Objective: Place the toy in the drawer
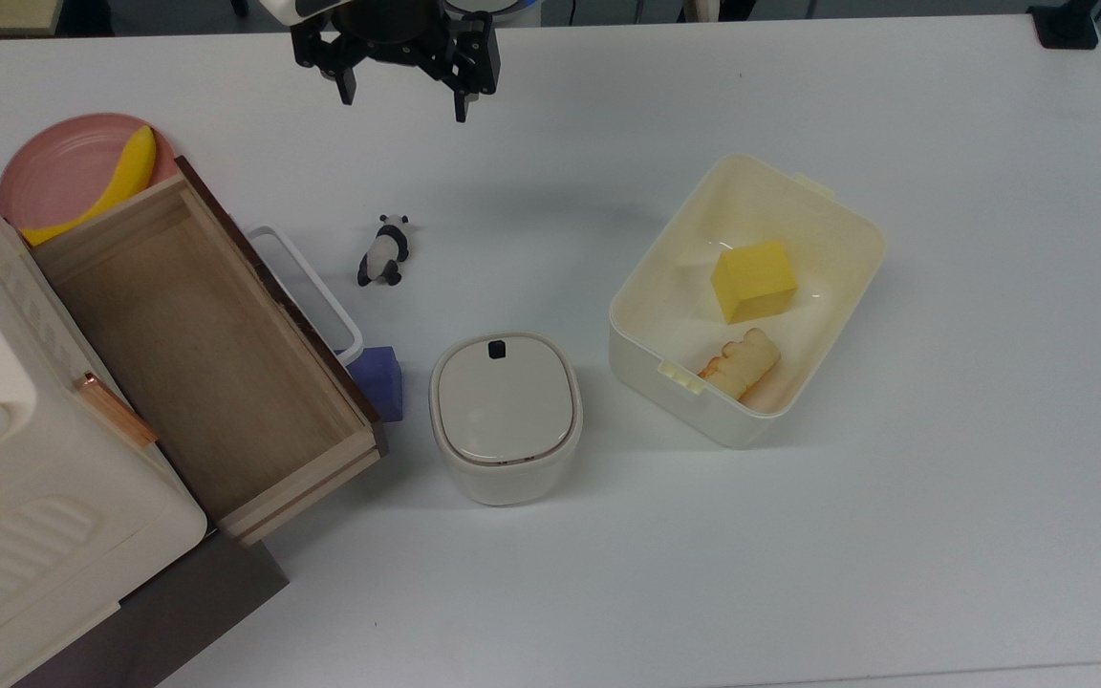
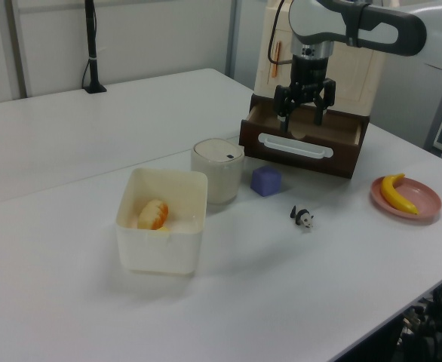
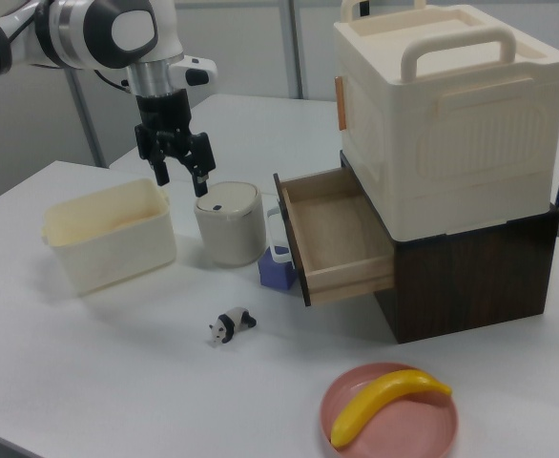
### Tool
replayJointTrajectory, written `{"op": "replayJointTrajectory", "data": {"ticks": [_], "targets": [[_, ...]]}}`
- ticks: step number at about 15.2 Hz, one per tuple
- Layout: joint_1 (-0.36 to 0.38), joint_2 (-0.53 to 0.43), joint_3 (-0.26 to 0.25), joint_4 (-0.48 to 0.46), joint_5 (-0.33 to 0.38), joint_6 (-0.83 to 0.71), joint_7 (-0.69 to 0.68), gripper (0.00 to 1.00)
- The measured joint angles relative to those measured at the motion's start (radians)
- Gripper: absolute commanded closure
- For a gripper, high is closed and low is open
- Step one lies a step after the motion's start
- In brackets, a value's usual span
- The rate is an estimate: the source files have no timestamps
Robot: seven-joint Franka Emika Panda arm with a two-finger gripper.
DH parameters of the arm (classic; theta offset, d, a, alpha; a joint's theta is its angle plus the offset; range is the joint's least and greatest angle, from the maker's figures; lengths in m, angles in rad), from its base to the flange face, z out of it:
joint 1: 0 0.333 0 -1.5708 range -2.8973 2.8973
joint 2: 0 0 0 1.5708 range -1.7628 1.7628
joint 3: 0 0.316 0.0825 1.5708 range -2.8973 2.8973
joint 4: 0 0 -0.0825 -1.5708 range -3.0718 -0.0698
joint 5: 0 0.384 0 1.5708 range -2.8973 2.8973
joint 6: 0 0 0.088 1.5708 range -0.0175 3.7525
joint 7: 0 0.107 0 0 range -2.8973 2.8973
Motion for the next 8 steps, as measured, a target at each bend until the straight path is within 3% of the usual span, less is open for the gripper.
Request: {"op": "replayJointTrajectory", "data": {"ticks": [8], "targets": [[0.0,0.0,0.0,-0.009,0.0,0.0,-0.01,0.0]]}}
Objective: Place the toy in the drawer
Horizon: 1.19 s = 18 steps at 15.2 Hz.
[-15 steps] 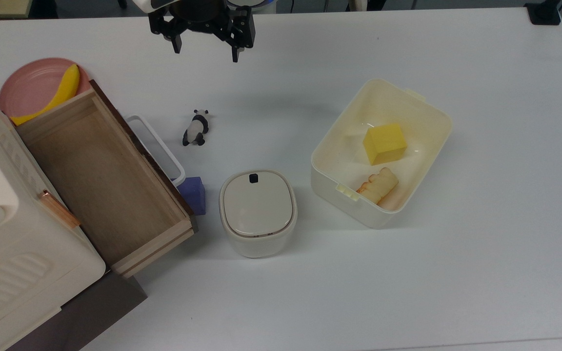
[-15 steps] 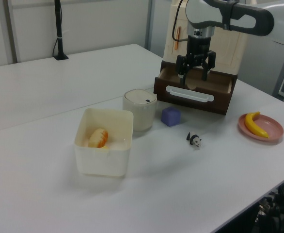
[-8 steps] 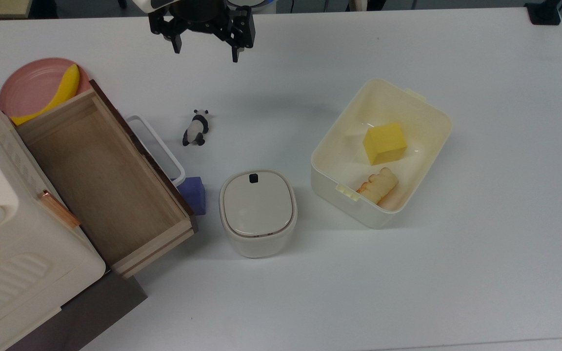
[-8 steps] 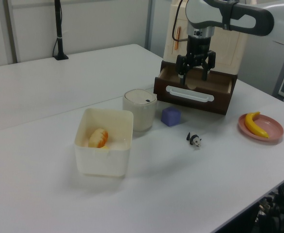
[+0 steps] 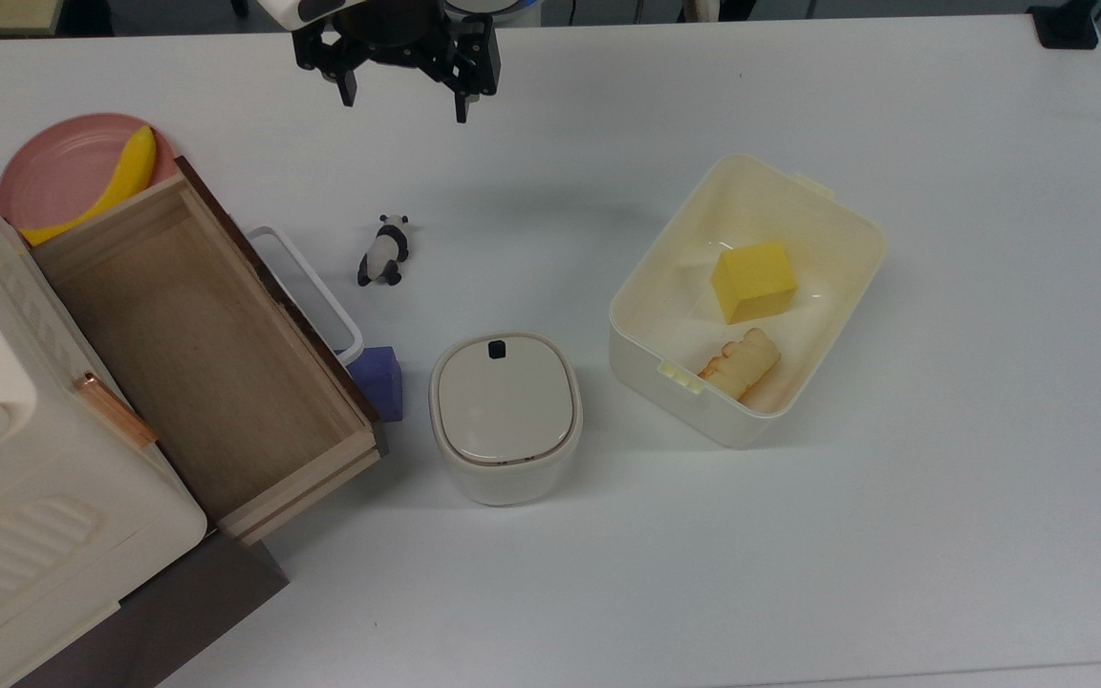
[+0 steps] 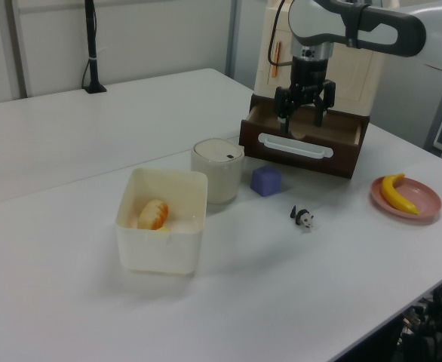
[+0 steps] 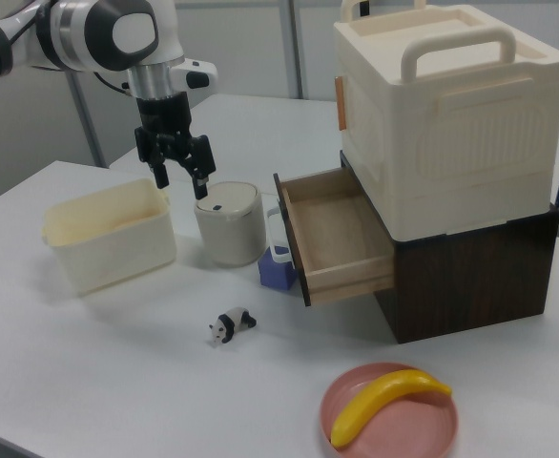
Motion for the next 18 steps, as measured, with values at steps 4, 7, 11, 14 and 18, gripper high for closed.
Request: {"op": "replayJointTrajectory", "data": {"ticks": [4,7,11,14,18], "targets": [[0.001,0.0,0.001,-0.017,0.0,0.0,-0.015,0.0],[0.002,0.0,0.002,-0.032,0.0,0.0,-0.042,0.0],[0.003,0.0,0.005,-0.055,0.0,0.0,-0.074,0.0],[0.002,0.0,0.006,-0.077,0.0,0.0,-0.075,0.0],[0.002,-0.006,0.006,-0.138,0.0,0.006,-0.075,0.0]]}}
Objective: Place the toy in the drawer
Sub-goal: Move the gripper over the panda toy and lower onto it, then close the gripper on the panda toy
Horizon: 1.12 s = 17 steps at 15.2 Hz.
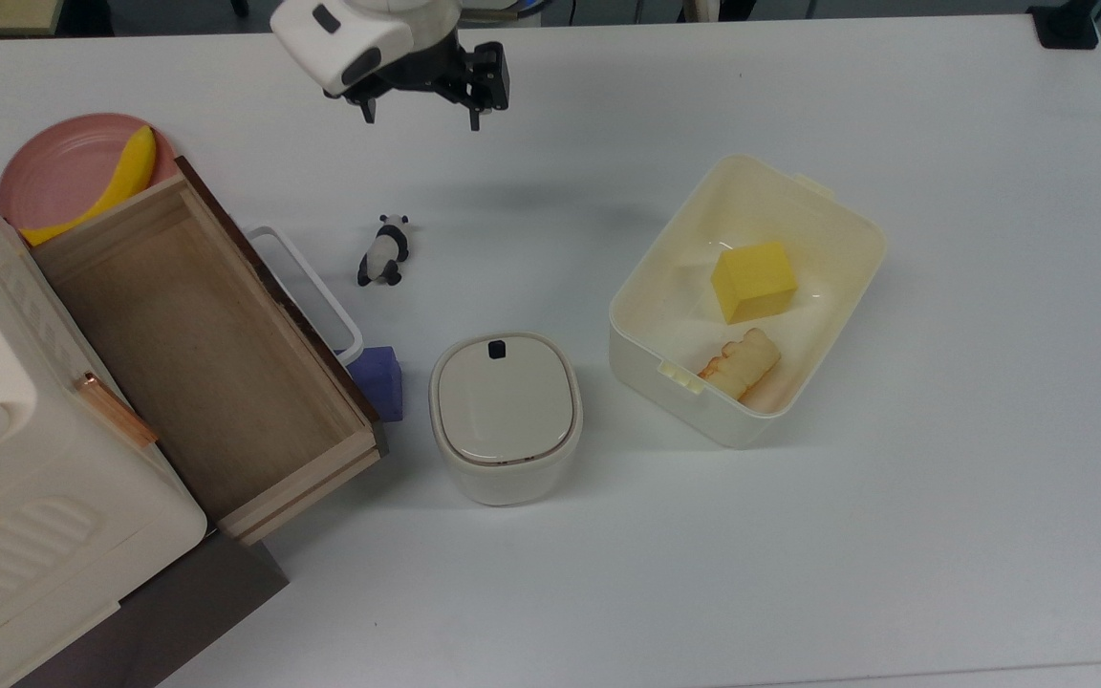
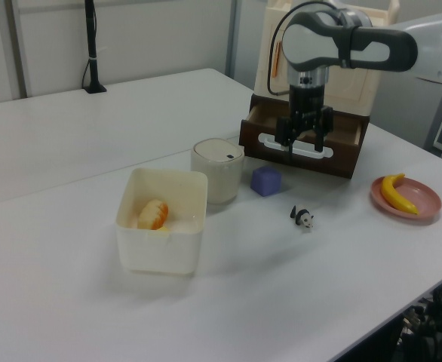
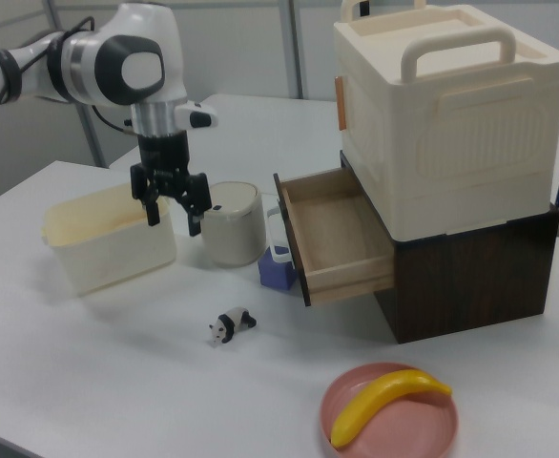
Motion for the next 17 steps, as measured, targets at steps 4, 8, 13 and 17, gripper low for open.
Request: {"op": "replayJointTrajectory", "data": {"ticks": [4,8,13,17], "targets": [[-0.001,-0.003,-0.004,-0.133,-0.058,0.165,0.001,0.0],[-0.003,-0.001,-0.028,-0.286,-0.143,0.355,0.005,0.02],[-0.004,0.008,-0.042,-0.373,-0.196,0.446,0.025,0.05],[-0.004,0.054,-0.053,-0.385,-0.238,0.513,0.086,0.2]]}}
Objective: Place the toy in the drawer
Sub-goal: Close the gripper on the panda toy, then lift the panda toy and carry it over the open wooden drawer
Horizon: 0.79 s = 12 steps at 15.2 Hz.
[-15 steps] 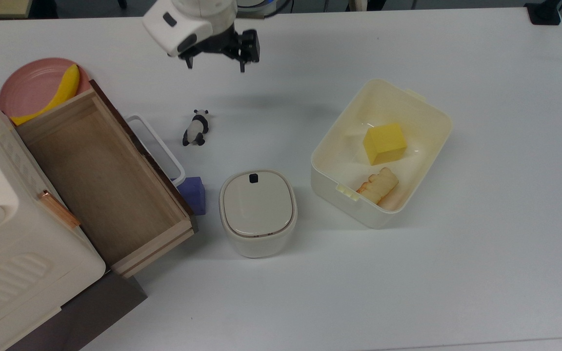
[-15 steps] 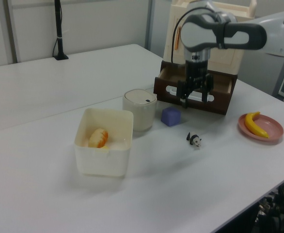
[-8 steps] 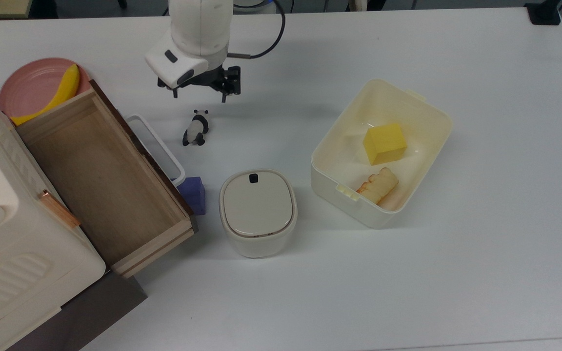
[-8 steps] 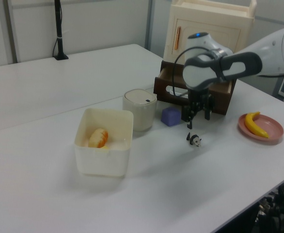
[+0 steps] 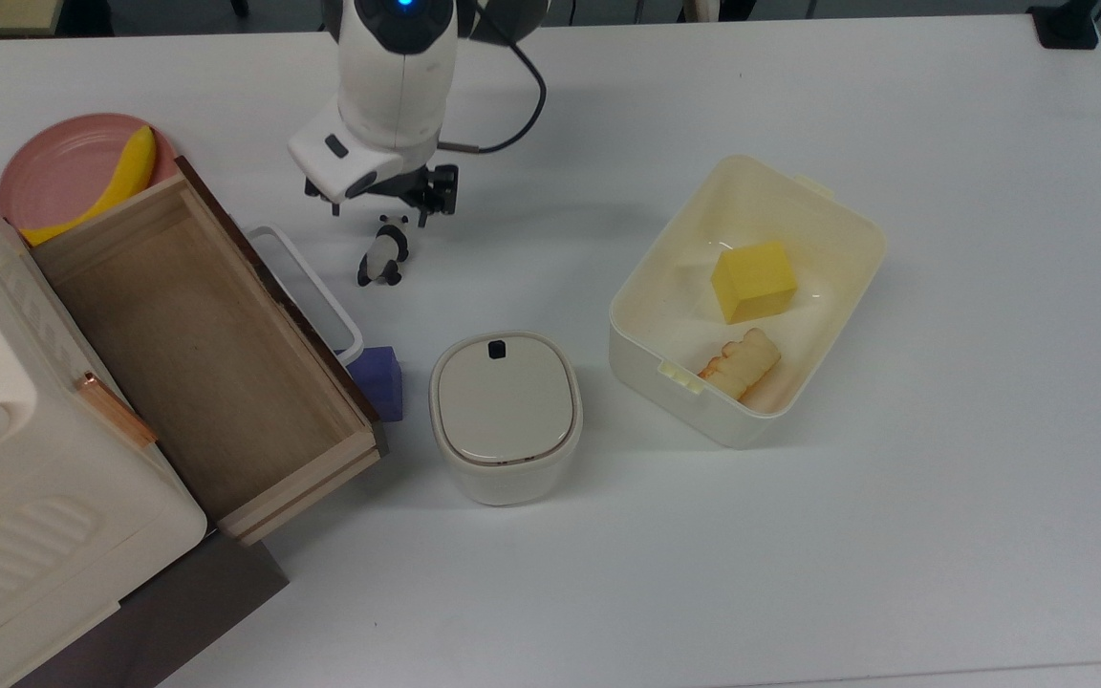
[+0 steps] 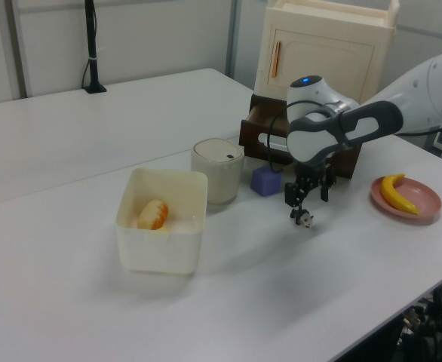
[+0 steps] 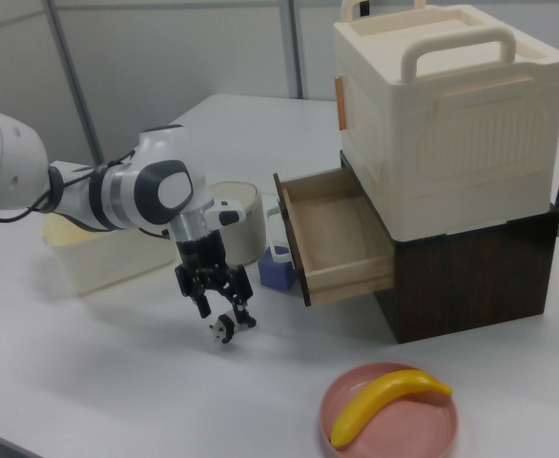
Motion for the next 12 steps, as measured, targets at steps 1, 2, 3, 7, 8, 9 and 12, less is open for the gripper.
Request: {"op": "replayJointTrajectory", "data": {"ticks": [1,2,3,7,8,9,12], "targets": [[0.0,0.023,-0.001,0.0,-0.017,0.026,0.032,0.32],[0.0,0.037,-0.001,0.0,-0.03,0.038,0.054,0.49],[0.001,0.048,-0.001,0.0,-0.044,0.045,0.069,0.68],[0.003,0.06,-0.001,0.003,-0.061,0.056,0.088,1.0],[0.003,0.056,0.0,0.012,-0.061,0.057,0.09,1.0],[0.005,0.049,0.0,0.023,-0.061,0.057,0.09,1.0],[0.007,0.004,0.004,0.08,-0.055,0.036,0.091,1.0]]}}
